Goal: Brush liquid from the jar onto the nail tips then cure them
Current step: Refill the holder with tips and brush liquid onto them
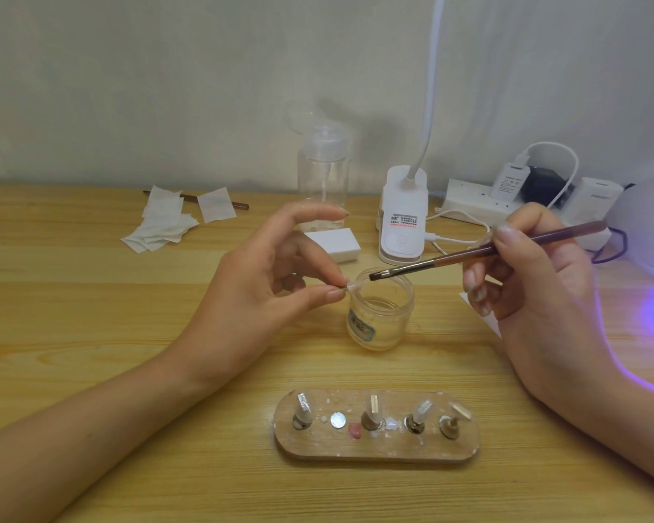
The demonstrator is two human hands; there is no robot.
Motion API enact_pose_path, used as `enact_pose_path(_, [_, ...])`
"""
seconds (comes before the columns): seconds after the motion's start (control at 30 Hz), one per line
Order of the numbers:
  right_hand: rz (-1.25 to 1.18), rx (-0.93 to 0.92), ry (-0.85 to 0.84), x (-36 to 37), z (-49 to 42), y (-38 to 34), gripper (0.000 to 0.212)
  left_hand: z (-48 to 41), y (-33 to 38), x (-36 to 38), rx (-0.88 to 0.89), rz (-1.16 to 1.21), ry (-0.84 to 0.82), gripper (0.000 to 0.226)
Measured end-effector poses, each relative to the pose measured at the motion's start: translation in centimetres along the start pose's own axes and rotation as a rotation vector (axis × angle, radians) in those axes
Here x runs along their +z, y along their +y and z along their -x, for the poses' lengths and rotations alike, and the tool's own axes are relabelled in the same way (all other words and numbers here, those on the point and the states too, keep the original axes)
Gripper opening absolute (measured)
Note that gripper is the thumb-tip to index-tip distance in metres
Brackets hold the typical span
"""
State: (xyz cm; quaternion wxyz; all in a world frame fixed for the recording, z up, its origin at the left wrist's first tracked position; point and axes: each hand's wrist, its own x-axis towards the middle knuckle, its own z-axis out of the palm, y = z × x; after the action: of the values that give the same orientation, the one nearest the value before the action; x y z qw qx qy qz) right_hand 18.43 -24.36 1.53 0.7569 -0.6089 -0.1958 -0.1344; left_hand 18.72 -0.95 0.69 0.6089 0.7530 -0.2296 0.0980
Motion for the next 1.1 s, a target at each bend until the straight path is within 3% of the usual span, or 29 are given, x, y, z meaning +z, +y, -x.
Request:
enact_pose_path(0.4, [0.028, 0.035, -0.08, 0.67, -0.23, -0.07, 0.016, 0.03, 0.07, -0.04, 0.016, -0.019, -0.005, 0.057])
enact_pose_path(0.6, [0.053, 0.044, 0.011, 0.24, -0.18, -0.09, 0.022, 0.06, 0.13, 0.05, 0.031, -0.028, -0.007, 0.053])
enact_pose_path(1.1, [0.023, 0.019, -0.05, 0.57, -0.15, -0.13, 0.02, 0.04, 0.07, -0.06, 0.042, -0.05, -0.011, 0.05])
